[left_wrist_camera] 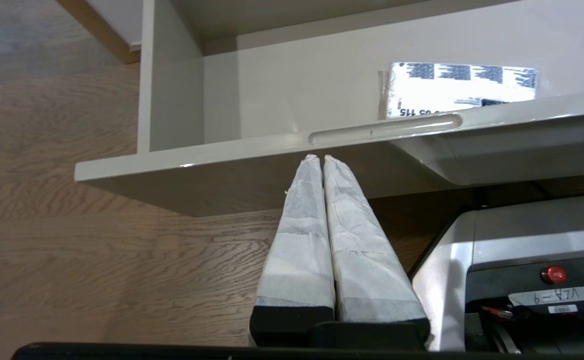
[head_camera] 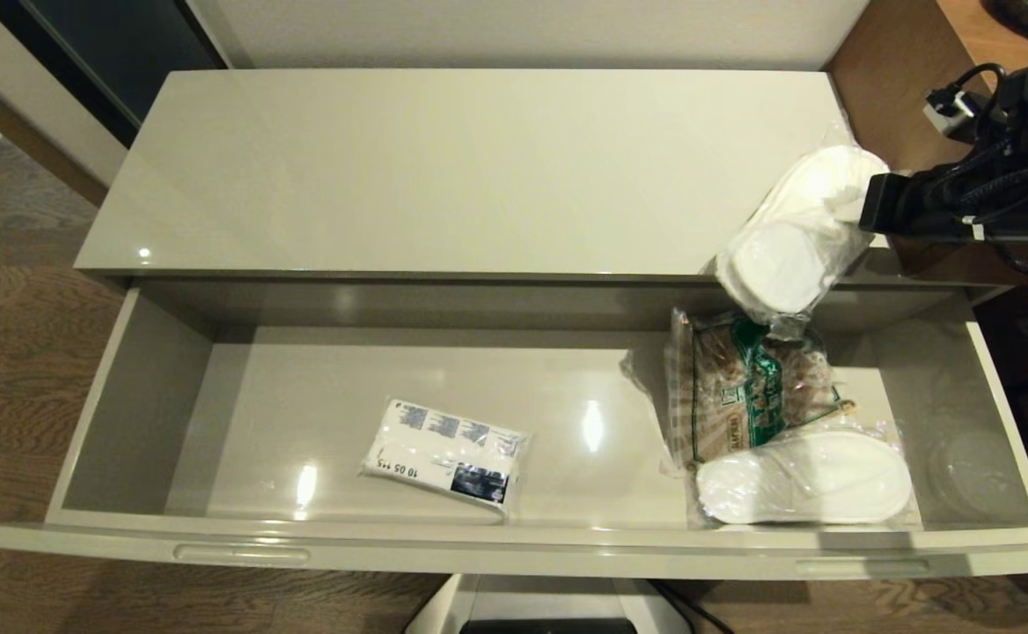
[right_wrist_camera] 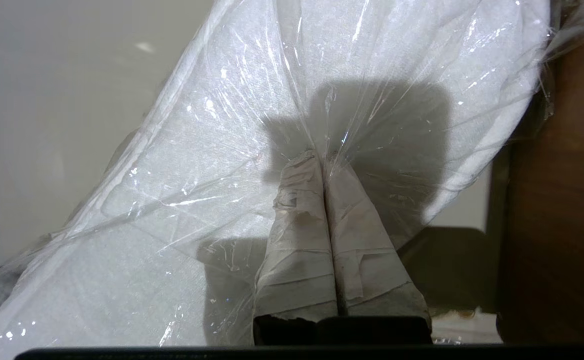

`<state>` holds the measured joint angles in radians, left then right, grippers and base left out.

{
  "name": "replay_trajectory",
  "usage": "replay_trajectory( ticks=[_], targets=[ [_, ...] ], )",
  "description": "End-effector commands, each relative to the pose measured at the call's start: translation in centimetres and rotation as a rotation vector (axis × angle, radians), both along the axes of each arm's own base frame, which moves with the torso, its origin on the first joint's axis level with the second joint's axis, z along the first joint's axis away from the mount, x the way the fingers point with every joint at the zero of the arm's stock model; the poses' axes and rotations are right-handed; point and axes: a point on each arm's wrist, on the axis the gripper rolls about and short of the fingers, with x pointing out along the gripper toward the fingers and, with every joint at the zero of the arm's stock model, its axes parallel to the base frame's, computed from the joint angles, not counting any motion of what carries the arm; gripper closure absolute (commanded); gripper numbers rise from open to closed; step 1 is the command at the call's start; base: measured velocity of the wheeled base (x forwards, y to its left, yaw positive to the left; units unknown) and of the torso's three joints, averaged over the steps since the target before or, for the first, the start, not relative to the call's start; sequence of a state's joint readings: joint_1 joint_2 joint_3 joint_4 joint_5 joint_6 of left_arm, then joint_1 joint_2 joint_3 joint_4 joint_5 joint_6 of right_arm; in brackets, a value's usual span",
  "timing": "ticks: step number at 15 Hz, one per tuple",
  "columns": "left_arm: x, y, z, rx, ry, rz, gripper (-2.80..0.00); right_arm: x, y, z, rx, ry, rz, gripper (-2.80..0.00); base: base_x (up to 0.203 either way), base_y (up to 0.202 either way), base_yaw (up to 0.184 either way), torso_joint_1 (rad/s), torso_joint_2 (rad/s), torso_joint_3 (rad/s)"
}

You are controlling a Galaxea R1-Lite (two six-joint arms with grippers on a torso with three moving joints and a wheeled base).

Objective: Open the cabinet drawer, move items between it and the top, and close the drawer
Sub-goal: Place the disposable slippers on the table

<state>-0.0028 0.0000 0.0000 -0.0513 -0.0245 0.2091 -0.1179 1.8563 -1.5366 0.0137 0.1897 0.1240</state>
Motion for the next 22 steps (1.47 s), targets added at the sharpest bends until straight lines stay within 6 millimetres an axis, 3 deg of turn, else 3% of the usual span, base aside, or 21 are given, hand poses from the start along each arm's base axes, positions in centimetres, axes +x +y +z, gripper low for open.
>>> replay_trajectory(
  ticks=[1,10,14,15,19,22],
  targets=[
    [0.0,0.0,0.0,0.001,0.001,0.000,0.00,1.4,-0.3,-1.6,-0.008,0.000,-0.035,0.00,0.000,0.000,0.000,0.000,0.00,0.000],
    [0.0,0.0,0.0,0.001,0.001,0.000,0.00,1.3,0.0,-2.3,-0.142,-0.093,-0.183,0.00,0.000,0.000,0.000,0.000,0.00,0.000],
    [0.0,0.0,0.0,0.001,0.001,0.000,0.00,1.6,2.5,-6.5,-0.366,-0.245,-0.214,0.00,0.000,0.000,0.000,0.000,0.00,0.000],
    [0.0,0.0,0.0,0.001,0.001,0.000,0.00,2.0,2.9,-7.1,-0.439,-0.265,-0.243,-2.80,0.000,0.000,0.000,0.000,0.00,0.000],
    [0.0,0.0,0.1,0.001,-0.001,0.000,0.00,1.6,3.1,-6.3,-0.450,-0.302,-0.253,-2.80,0.000,0.000,0.000,0.000,0.00,0.000],
    [0.0,0.0,0.0,0.001,0.001,0.000,0.00,-0.2,3.2,-3.3,-0.442,-0.376,-0.249,-2.80,0.000,0.000,0.000,0.000,0.00,0.000]
  ],
)
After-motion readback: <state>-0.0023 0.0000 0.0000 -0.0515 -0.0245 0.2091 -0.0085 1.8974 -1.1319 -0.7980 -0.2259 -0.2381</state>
